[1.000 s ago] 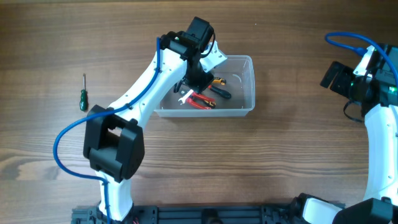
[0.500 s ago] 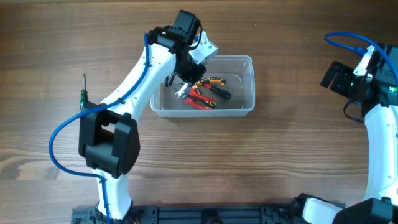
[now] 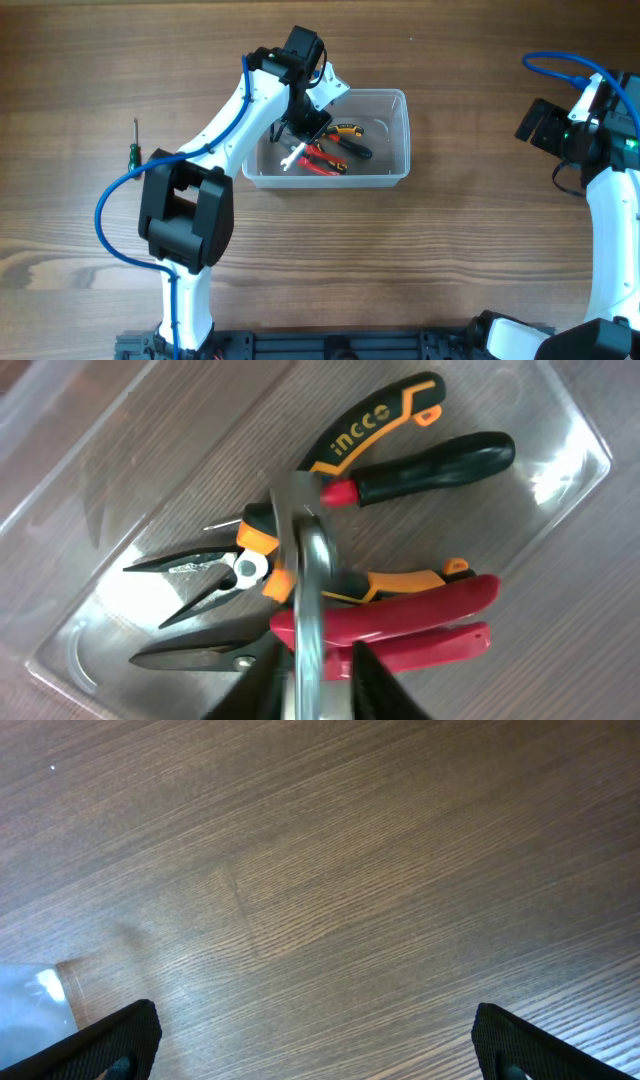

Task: Pack container
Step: 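Carry the wrench into the container and open the left gripper, then move the left gripper over the green-handled screwdriver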

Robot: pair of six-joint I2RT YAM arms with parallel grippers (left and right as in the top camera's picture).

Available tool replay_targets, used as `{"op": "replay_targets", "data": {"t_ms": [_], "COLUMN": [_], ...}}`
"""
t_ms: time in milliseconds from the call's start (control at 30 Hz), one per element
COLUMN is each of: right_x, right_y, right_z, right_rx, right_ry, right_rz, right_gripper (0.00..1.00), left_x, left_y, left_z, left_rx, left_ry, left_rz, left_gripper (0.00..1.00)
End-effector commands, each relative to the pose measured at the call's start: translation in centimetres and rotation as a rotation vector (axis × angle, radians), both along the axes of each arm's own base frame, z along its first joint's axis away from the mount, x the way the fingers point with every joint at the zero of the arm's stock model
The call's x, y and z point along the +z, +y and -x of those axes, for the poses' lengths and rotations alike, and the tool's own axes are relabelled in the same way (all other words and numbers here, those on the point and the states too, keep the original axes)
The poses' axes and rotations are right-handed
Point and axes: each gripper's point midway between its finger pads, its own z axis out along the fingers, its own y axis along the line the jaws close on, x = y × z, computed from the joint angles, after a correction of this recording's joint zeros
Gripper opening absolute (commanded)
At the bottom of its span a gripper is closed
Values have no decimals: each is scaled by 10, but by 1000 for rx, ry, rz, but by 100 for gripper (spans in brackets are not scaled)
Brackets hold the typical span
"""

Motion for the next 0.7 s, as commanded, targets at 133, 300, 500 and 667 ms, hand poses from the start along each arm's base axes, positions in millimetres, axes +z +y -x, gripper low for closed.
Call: {"op": "replay_targets", "data": {"t_ms": [133, 300, 500, 667], "right_x": [2, 2, 2, 2], "right_y": [-3, -3, -3, -3], "right_z": [1, 1, 1, 1], "right_rx": [-25, -26, -26, -26], "right_ry": [-7, -7, -7, -6], "right_rz": [6, 6, 6, 6], "right_gripper": [100, 100, 100, 100], "left_x": [3, 15, 98, 173], "left_y": [-5, -7, -10, 11], "left_z": [-1, -13, -41, -41], "left_rx": [-12, 12, 130, 194], "left_ry": [-4, -58, -225, -356], "left_rz": [29, 36, 116, 173], "left_gripper": [31, 37, 66, 99]}}
